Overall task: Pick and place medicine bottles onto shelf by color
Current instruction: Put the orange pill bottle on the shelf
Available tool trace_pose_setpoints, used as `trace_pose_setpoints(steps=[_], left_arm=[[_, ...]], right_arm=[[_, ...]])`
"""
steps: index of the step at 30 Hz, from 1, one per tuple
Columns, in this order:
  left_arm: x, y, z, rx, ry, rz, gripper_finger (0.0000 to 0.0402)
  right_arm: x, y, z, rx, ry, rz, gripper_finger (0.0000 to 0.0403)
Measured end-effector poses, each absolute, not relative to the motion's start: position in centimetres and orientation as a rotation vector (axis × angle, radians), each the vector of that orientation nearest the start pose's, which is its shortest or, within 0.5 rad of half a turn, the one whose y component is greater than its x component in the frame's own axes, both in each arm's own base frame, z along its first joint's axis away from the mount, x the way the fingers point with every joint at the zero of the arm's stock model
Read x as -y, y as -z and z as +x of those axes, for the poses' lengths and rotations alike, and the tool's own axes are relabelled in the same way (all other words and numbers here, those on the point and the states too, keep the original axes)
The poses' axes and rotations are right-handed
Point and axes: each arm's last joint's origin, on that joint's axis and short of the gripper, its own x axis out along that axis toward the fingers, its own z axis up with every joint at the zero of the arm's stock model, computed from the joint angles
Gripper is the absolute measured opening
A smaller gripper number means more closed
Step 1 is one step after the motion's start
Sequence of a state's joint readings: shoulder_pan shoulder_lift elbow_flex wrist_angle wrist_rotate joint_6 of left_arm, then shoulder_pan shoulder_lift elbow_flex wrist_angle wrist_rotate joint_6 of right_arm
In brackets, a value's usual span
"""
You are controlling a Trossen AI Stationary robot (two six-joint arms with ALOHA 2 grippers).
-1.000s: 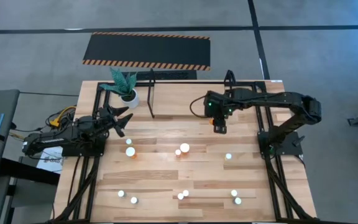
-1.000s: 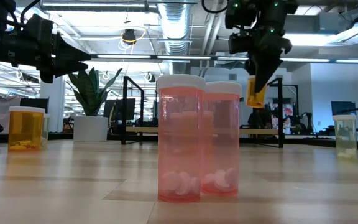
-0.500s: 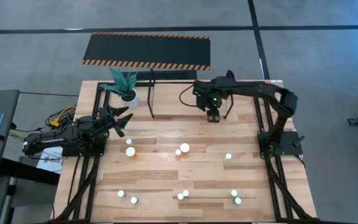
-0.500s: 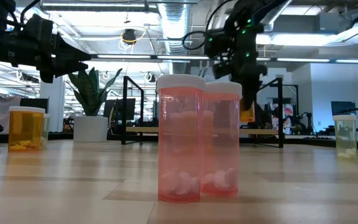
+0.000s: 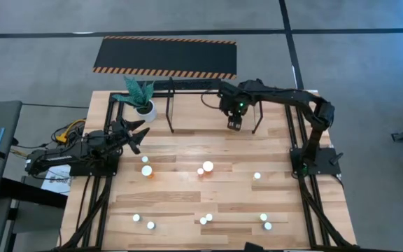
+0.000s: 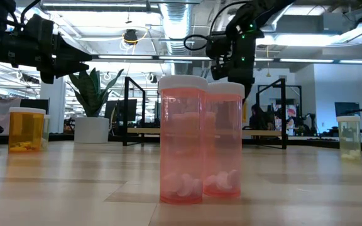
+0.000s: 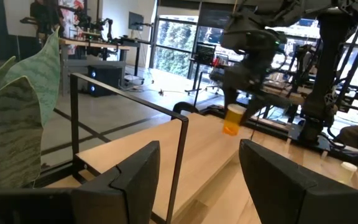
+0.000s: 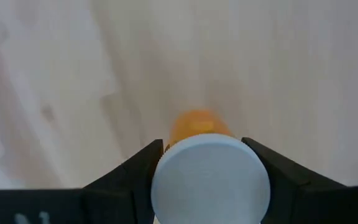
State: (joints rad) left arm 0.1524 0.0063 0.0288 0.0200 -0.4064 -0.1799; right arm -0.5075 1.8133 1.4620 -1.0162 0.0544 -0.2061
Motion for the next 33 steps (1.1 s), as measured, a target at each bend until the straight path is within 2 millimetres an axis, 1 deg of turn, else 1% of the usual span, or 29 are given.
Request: trace_pose_setpoints(steps=[3, 9, 13, 16, 20, 25, 30, 33], left_arm=[[-2.6, -17.5, 9.1, 0.093, -0.553, -0.181, 0.0208], [-2.6, -17.5, 9.1, 0.093, -0.553, -0.181, 0.0208], [-2.6, -17.5, 9.1, 0.093, -0.553, -0.181, 0.0208], [-2.6, -17.5, 9.1, 0.093, -0.553, -0.181, 0.0208], [-2.6, -17.5, 9.1, 0.093, -0.553, -0.181, 0.0208], [-2.6, -17.5, 9.1, 0.093, -0.553, -0.181, 0.0208], [-2.6, -17.5, 9.1, 0.093, -0.553, -0.181, 0.0208], [-2.6, -17.5, 9.1, 0.093, -0.553, -0.181, 0.0208]], right_arm=[[18.5, -23.8, 30.3, -1.360, 0.391, 0.197, 0.0223], [20.0, -23.8, 29.3, -1.351, 0.448, 0.248, 0.0227], [21.1, -23.9, 28.9, -1.298, 0.545, 0.340, 0.0228], [21.5, -23.8, 28.7, -1.276, 0.599, 0.403, 0.0229], [21.6, -23.8, 28.6, -1.267, 0.624, 0.442, 0.0229], [21.3, -23.4, 29.0, -1.279, 0.587, 0.414, 0.0228], [20.9, -23.5, 29.4, -1.293, 0.497, 0.305, 0.0228], [21.0, -23.5, 29.3, -1.316, 0.442, 0.240, 0.0229]])
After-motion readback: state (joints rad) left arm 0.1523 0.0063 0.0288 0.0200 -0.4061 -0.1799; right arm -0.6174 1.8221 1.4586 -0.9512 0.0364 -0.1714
